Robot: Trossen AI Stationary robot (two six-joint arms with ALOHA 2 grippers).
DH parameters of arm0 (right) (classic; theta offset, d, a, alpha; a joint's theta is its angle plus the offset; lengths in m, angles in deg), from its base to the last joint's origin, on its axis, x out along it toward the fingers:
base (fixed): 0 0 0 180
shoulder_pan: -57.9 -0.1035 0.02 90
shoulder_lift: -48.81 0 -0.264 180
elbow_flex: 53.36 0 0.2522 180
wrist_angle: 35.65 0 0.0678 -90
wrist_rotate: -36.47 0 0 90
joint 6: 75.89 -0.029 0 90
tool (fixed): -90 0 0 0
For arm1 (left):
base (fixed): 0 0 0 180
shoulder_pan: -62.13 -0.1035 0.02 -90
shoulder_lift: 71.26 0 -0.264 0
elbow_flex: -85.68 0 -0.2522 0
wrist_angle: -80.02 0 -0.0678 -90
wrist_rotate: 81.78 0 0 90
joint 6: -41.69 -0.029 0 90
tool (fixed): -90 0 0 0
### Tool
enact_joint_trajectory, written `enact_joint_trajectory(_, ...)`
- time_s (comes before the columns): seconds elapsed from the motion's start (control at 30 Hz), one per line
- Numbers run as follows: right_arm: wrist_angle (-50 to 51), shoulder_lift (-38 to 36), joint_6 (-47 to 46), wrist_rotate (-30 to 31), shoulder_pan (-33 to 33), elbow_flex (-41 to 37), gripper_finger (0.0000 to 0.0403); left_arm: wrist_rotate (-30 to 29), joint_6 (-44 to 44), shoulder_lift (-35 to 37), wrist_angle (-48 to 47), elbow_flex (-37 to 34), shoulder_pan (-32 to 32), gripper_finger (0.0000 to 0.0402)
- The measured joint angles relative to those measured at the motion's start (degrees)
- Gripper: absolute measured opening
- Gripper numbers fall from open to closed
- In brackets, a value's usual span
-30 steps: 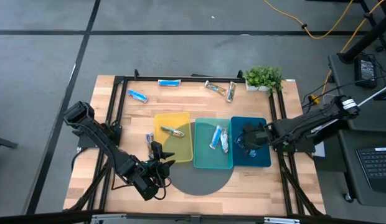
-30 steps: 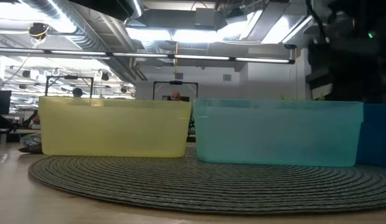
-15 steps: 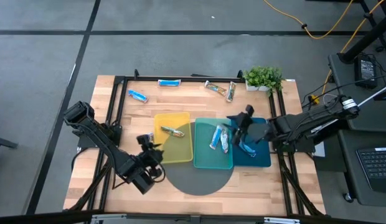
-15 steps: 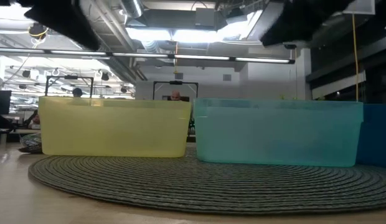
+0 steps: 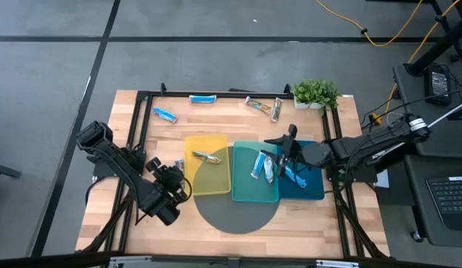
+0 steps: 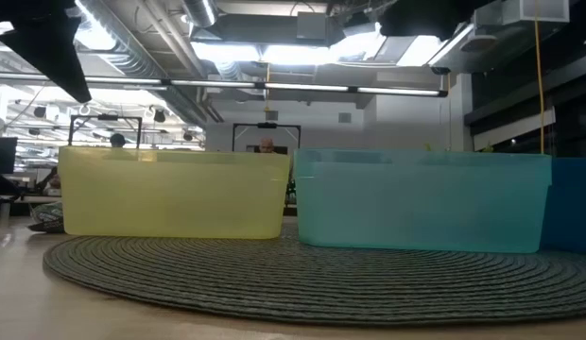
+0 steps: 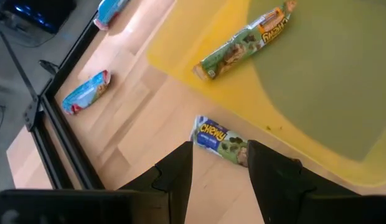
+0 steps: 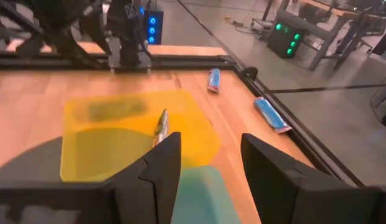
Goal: Pick and place Granola Bars by type
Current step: Put the blue granola bar into the blue bin
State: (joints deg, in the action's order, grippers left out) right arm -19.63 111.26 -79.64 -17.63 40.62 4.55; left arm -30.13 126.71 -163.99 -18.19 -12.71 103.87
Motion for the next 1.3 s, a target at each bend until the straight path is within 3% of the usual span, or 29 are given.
enact_joint_trajectory(0.67, -1.27, 0.22, 7.82, -0.05, 0.00, -0.07, 0.0170, 6.09, 3.37, 1.54, 0.08, -1.10, 0.48, 0.0145)
enact_joint_trajectory(1.1, -4.53, 0.22, 11.69, -0.05, 0.03, -0.07, 0.0170, 13.26, 11.38, 19.36, 25.67, -29.93, -0.50, 0.0233)
enact_joint_trajectory(1.3, -5.53, 0.22, 11.82, -0.05, 0.04, -0.07, 0.0170, 8.58, 6.33, 25.61, 41.77, -37.45, -2.71, 0.0247)
